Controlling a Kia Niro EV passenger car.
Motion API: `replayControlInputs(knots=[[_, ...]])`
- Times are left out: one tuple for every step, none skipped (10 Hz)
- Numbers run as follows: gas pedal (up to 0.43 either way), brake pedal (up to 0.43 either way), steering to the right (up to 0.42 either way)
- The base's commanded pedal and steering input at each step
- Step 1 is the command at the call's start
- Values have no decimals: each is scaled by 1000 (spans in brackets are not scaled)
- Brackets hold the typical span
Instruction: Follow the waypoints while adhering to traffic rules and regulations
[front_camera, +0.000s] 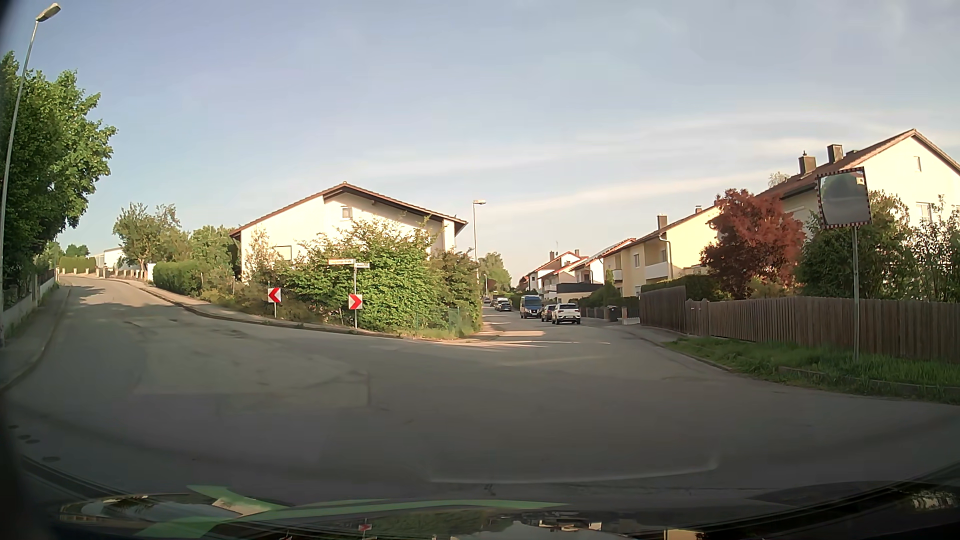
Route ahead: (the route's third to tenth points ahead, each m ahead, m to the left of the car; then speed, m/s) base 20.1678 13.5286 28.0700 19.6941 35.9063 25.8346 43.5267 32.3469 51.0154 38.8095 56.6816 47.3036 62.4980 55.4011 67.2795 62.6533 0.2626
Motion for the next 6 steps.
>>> replayControlInputs(knots=[[0,37,-155],[0,43,-154],[0,49,-153],[0,61,-153],[0,79,-153],[0,134,-152]])
